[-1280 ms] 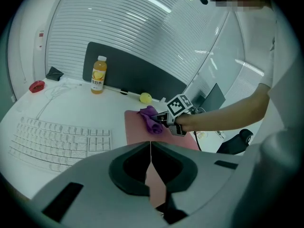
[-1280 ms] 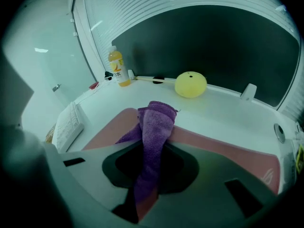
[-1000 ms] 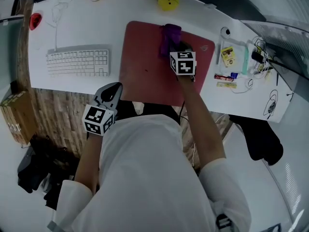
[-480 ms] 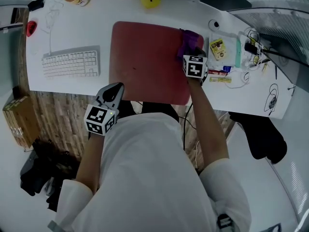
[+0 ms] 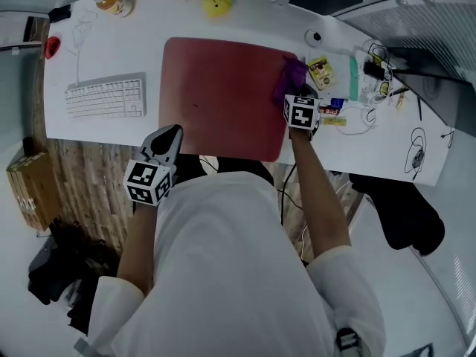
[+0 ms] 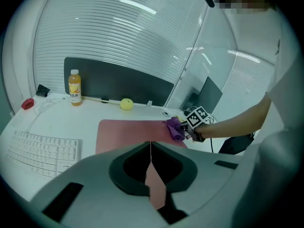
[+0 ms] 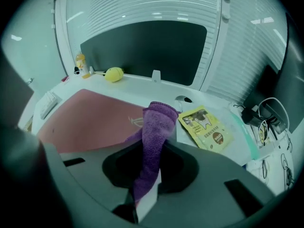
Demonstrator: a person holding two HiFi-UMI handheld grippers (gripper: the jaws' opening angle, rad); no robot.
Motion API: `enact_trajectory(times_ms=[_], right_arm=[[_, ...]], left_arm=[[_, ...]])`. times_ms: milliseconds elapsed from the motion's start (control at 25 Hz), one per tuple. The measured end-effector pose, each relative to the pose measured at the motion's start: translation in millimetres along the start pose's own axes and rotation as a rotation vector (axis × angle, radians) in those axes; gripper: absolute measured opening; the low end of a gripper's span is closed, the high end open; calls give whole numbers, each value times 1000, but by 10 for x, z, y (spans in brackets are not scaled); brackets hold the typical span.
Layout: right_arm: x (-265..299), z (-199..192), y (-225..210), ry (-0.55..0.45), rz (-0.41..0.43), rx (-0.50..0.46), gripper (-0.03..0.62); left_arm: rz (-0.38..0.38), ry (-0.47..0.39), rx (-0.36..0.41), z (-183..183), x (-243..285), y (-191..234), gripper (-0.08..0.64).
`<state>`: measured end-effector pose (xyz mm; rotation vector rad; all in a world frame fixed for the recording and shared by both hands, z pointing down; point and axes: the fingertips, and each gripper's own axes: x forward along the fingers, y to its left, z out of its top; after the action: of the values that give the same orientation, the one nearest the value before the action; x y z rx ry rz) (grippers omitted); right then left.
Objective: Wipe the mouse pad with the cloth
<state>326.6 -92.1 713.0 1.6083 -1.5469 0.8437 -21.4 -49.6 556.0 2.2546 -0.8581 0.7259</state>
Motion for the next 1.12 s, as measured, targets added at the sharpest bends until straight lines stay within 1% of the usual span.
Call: enact_trajectory(times_ms=[320, 440, 600, 760, 920, 1120], right_arm=[[-388, 82, 82, -113, 84, 2, 75], [-517, 53, 104, -139, 103, 10, 75], [-676, -14, 146, -162, 119, 38, 75], [-917, -40, 239, -198, 126, 65, 75], [-1201, -27, 383, -232, 126, 85, 75], [-1559, 47, 716, -283, 103, 52, 75]], left_arm=[[38, -29, -1, 3, -106, -155, 20], [48, -38, 2, 2, -172, -193, 20], [55, -59, -19, 1, -229, -170, 20], [48, -82, -23, -8, -325, -135, 20], [29, -116, -11, 40, -447, -62, 20], [-21, -158, 33, 114, -666, 58, 20]])
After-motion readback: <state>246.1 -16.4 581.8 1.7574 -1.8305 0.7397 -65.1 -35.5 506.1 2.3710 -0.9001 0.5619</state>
